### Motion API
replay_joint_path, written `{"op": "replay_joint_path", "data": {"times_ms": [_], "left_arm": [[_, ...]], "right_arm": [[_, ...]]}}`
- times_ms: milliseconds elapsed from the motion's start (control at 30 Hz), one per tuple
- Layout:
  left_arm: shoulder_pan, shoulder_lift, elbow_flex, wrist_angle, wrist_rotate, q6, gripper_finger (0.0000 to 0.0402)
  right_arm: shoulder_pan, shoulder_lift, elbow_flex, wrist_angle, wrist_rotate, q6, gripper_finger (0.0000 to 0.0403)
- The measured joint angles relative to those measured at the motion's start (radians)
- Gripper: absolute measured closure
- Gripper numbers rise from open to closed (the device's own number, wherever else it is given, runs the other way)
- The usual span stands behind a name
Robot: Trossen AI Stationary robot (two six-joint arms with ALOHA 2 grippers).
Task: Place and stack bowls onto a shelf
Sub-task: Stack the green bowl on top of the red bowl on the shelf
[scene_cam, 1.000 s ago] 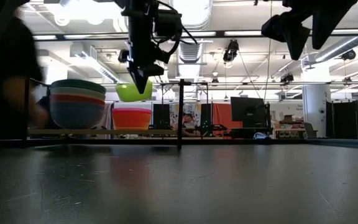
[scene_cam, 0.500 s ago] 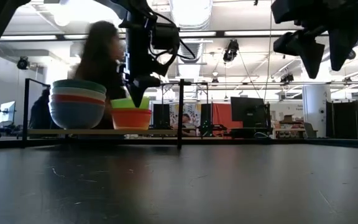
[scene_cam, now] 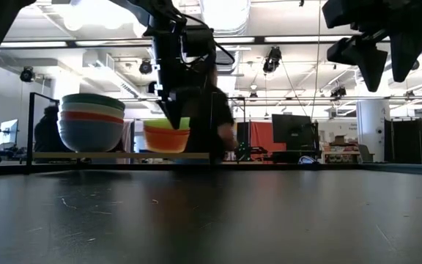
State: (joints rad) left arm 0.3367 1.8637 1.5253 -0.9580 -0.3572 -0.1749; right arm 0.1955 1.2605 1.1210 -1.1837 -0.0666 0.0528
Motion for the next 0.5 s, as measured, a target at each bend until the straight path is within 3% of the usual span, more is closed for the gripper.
{"op": "replay_joint_path", "data": {"times_ms": [500], "left_arm": [[-0.029,0.0,0.0,0.015,0.045,0.007,0.0401]], "right_arm": [[0.0,-0.007,0.0,-0.002,0.0,0.008,0.0216]]}}
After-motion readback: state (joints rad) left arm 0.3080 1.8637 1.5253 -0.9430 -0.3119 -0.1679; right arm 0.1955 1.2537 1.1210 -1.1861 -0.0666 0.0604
